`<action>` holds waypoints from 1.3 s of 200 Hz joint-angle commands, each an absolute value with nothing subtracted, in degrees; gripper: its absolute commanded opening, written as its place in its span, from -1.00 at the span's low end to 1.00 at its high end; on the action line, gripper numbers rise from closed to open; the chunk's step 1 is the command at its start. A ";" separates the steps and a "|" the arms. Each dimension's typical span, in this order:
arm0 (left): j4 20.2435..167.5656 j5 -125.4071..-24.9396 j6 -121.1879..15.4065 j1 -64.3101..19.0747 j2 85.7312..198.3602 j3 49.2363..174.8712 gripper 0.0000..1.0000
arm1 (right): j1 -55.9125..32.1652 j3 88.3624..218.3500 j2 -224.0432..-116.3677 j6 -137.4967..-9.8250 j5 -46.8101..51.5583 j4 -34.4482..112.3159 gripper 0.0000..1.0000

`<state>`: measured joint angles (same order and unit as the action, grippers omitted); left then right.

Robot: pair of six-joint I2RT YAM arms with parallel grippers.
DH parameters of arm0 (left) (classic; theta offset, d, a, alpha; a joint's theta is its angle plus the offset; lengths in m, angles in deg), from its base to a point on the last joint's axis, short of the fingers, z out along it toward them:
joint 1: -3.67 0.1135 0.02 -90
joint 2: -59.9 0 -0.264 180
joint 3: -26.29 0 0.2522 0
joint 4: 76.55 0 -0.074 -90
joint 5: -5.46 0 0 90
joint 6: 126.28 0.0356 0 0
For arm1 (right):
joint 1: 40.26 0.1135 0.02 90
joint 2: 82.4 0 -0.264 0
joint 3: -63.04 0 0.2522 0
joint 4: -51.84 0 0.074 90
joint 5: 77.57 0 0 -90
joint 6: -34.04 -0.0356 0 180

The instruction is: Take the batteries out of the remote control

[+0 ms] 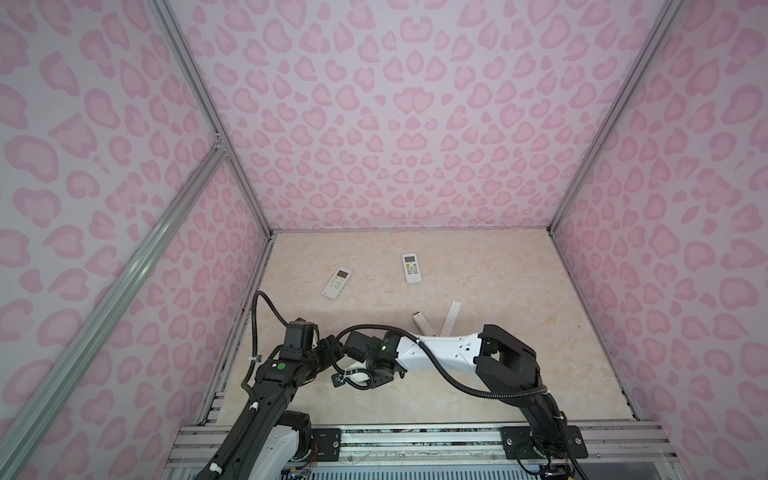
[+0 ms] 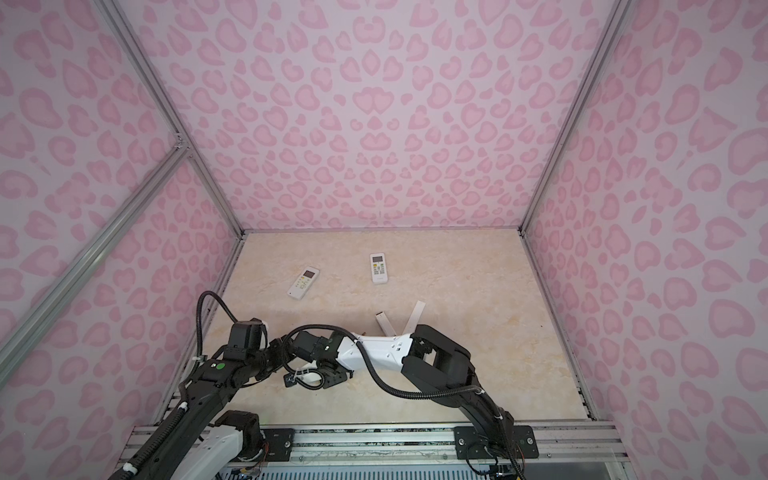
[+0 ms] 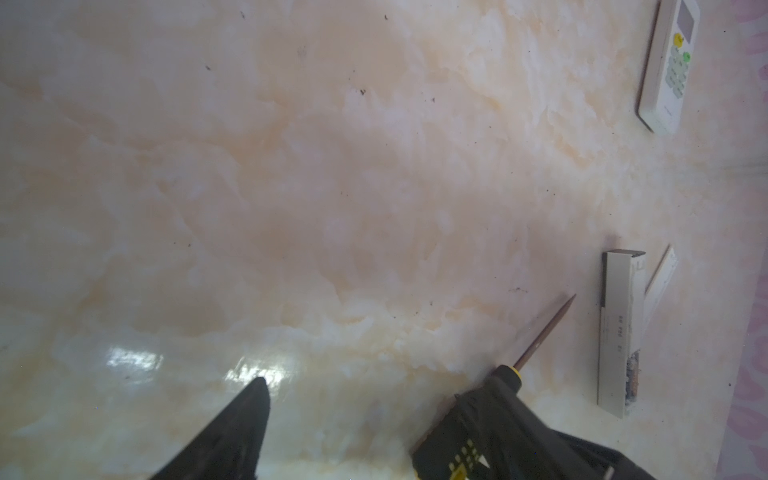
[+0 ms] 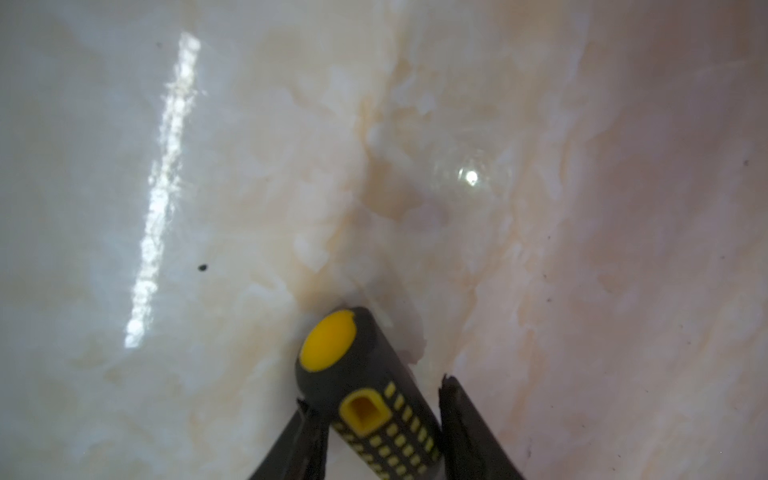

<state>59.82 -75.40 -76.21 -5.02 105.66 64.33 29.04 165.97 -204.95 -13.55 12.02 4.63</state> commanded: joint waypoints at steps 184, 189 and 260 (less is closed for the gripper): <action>85.59 -80.33 -63.47 -31.67 109.48 73.94 0.59 | 8.13 137.25 -164.41 -90.92 26.05 41.35 -1.00; 87.77 -81.28 -62.94 -33.27 109.85 73.39 0.61 | 8.10 137.51 -163.98 -91.92 27.07 39.88 -1.00; 98.57 -80.43 -60.27 -43.61 125.81 79.58 0.57 | 5.20 134.12 -158.14 -102.64 24.70 34.82 -1.00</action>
<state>92.36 -82.44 -61.74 -42.98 122.77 77.72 5.89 135.35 -159.64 -96.54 25.81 36.37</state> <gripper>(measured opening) 0.800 0.183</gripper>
